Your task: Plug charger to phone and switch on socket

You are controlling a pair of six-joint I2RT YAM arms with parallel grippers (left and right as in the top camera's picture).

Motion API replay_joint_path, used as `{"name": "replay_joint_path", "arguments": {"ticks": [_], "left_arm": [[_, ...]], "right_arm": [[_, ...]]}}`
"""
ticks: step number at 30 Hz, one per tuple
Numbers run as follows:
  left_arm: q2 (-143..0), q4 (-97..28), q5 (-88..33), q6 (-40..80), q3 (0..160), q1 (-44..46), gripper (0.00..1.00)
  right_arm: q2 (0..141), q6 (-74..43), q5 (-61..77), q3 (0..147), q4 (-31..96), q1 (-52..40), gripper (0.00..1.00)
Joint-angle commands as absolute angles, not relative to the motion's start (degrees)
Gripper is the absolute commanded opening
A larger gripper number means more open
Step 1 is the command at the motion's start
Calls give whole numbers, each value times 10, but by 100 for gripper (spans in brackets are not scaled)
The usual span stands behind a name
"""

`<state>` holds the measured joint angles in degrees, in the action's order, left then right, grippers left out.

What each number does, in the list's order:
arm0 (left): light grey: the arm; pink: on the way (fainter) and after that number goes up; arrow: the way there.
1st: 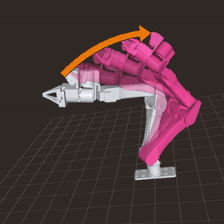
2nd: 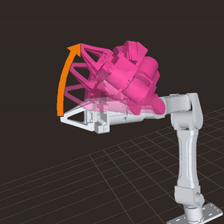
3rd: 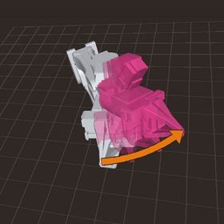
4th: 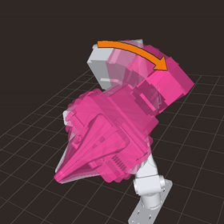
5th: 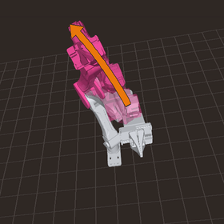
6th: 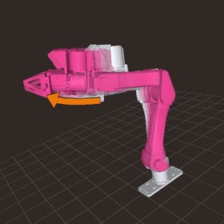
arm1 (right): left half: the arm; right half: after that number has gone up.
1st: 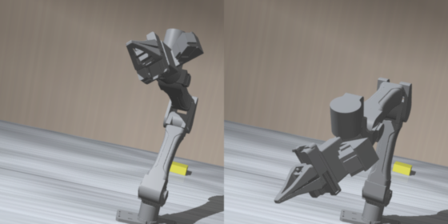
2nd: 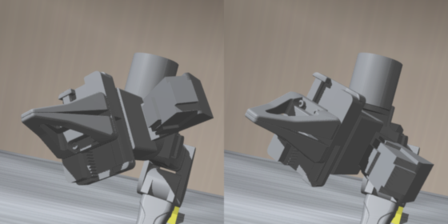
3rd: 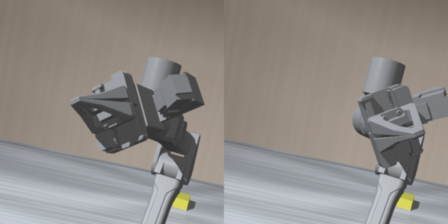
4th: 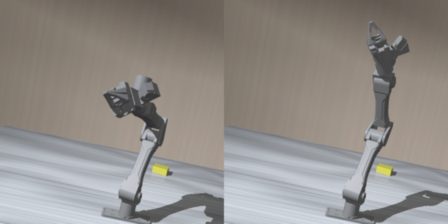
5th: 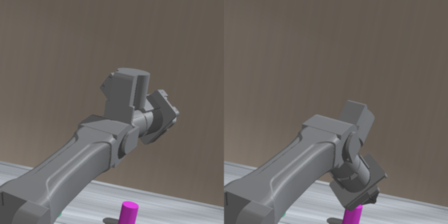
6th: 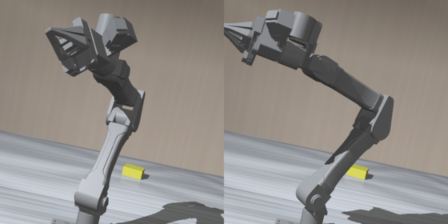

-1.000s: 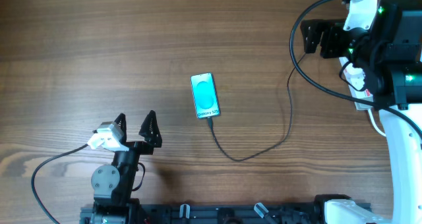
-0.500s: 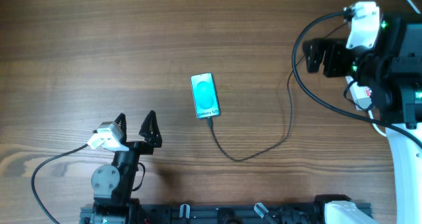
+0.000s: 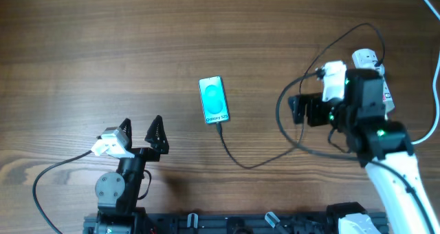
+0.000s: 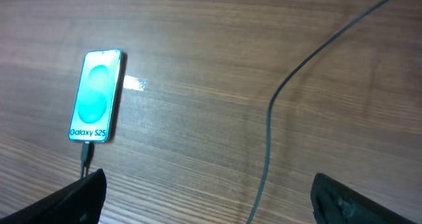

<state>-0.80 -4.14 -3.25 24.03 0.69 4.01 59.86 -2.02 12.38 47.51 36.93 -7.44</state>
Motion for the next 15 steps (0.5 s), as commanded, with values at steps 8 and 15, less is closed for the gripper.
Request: {"name": "replay_joint_path", "arguments": {"ticks": [8, 15], "left_arm": [[-3, -43, -27, 227, 3, 37, 100], [-3, -43, -27, 227, 3, 37, 100]], "right_arm": [[496, -32, 121, 322, 311, -83, 100], [465, -29, 116, 255, 204, -83, 100]]}}
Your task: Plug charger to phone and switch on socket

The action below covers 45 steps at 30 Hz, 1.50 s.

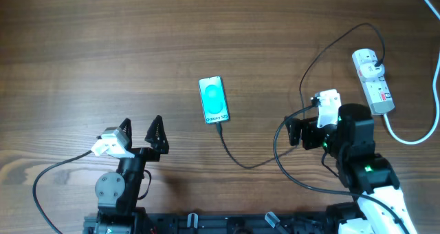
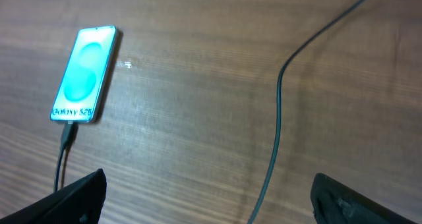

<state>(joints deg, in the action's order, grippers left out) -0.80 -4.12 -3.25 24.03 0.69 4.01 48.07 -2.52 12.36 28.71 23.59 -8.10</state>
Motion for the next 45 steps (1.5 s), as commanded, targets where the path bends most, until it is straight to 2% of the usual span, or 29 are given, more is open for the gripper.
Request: {"name": "replay_joint_path", "arguments": {"ticks": [1, 13, 16, 24, 30, 45], "left_arm": [[-3, -43, -27, 227, 3, 37, 100], [-3, -43, -27, 227, 3, 37, 100], [-3, -43, -27, 227, 3, 37, 100], [-3, -43, -27, 227, 3, 37, 100], [-3, -43, -27, 227, 3, 37, 100], [-3, -43, -27, 227, 3, 37, 100]], "right_arm": [[459, -29, 117, 240, 182, -83, 100], [377, -44, 126, 65, -112, -83, 100], [321, -62, 132, 6, -192, -83, 99], [240, -60, 122, 3, -124, -83, 100], [133, -60, 102, 3, -11, -83, 100], [13, -29, 91, 3, -5, -83, 100]]}}
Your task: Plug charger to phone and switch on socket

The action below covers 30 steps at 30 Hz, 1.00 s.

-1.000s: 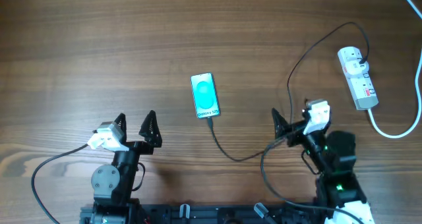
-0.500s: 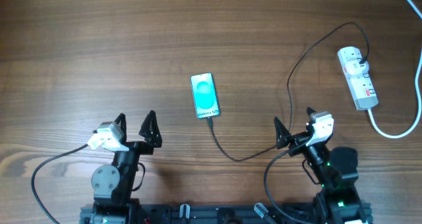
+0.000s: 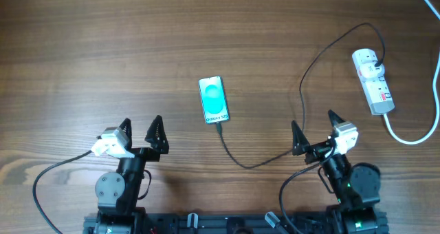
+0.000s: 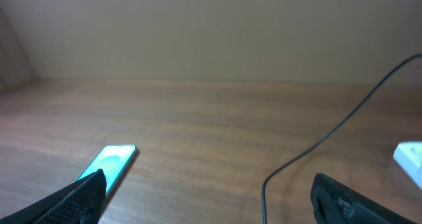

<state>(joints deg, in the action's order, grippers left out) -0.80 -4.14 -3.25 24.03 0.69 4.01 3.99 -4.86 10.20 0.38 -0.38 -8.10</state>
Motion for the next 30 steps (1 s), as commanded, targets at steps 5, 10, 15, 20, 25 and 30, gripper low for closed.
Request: {"name": "replay_joint_path", "arguments": {"ticks": [5, 10, 15, 20, 25, 30], "left_arm": [[-3, -43, -27, 227, 3, 37, 100], [-3, -43, -27, 227, 3, 37, 100], [-3, -43, -27, 227, 3, 37, 100], [-3, -43, -27, 227, 3, 37, 100], [-3, -43, -27, 227, 3, 37, 100], [-3, -43, -27, 227, 3, 37, 100]], "right_arm": [[2, -30, 90, 3, -6, -83, 100], [2, -30, 90, 3, -6, -77, 100], [2, -30, 90, 3, -6, -62, 100], [2, -30, 90, 3, -6, -56, 100], [2, -30, 90, 3, -6, -56, 100], [2, -30, 90, 3, -6, -56, 100]]}}
